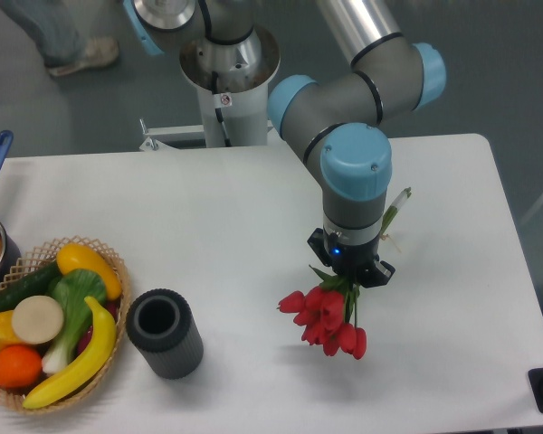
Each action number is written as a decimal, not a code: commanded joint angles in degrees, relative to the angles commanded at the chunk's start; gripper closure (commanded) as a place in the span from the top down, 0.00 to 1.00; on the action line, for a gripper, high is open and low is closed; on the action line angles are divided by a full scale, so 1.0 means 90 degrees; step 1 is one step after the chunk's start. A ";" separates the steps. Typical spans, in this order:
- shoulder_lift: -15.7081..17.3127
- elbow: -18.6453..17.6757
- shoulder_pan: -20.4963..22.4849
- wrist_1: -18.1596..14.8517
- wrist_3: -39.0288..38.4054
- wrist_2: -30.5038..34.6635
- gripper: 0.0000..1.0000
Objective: Insert the flowers into the vase
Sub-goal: 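Carry the red tulip bunch in the gripper toward the black vase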
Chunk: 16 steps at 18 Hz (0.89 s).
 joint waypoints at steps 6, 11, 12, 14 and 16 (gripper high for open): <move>0.0127 0.0010 0.0020 0.0049 -0.0039 -0.0274 0.00; 0.0127 0.0097 0.0000 0.0088 -0.0068 -0.0430 0.00; 0.0127 0.0165 0.0000 0.0107 -0.0097 -0.0566 0.00; 0.0127 0.0292 0.0020 0.0544 -0.0301 -0.0995 0.00; 0.0108 0.0293 0.0020 0.1140 -0.0682 -0.1386 0.00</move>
